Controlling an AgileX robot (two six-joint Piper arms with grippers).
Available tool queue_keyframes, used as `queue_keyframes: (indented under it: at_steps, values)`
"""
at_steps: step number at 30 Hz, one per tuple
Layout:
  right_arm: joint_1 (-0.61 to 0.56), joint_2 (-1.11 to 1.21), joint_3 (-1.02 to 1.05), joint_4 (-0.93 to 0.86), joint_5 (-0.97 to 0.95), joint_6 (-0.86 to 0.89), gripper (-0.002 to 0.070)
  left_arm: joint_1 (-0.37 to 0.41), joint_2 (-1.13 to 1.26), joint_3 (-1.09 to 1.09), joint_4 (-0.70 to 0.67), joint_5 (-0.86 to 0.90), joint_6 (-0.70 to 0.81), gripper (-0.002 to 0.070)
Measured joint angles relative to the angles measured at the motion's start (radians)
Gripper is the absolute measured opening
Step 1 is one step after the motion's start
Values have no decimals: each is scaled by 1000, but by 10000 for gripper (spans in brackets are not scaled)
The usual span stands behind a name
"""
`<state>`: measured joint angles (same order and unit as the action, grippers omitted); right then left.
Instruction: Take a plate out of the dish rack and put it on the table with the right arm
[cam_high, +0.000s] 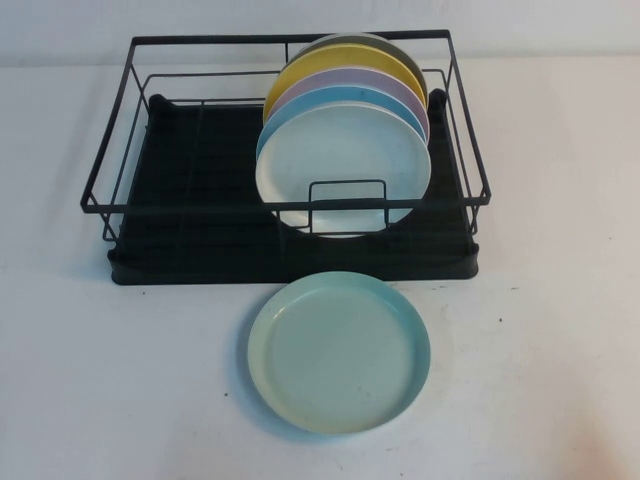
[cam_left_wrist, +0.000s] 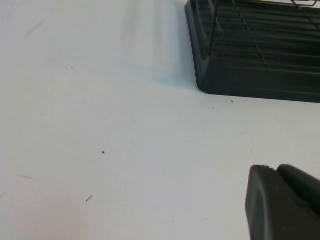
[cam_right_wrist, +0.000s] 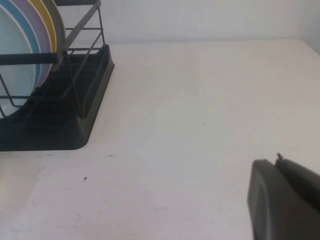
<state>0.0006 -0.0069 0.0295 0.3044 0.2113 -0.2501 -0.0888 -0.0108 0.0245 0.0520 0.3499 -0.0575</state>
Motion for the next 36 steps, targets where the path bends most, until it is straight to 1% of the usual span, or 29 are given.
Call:
queue_keyframes:
  at_steps: [6, 9, 12, 15, 36]
  values:
    - [0, 0, 0, -2, 18, 0, -18, 0, 0, 0, 0, 0, 0, -6]
    - [0, 0, 0, -5, 64, 0, -18, 0, 0, 0, 0, 0, 0, -6]
    - [0, 0, 0, -50, 129, 28, -18, 0, 0, 0, 0, 0, 0, -6]
    - [0, -1, 0, -80, 144, 47, -18, 0, 0, 0, 0, 0, 0, -6]
    - [0, -2, 0, -88, 144, 48, -18, 0, 0, 0, 0, 0, 0, -6]
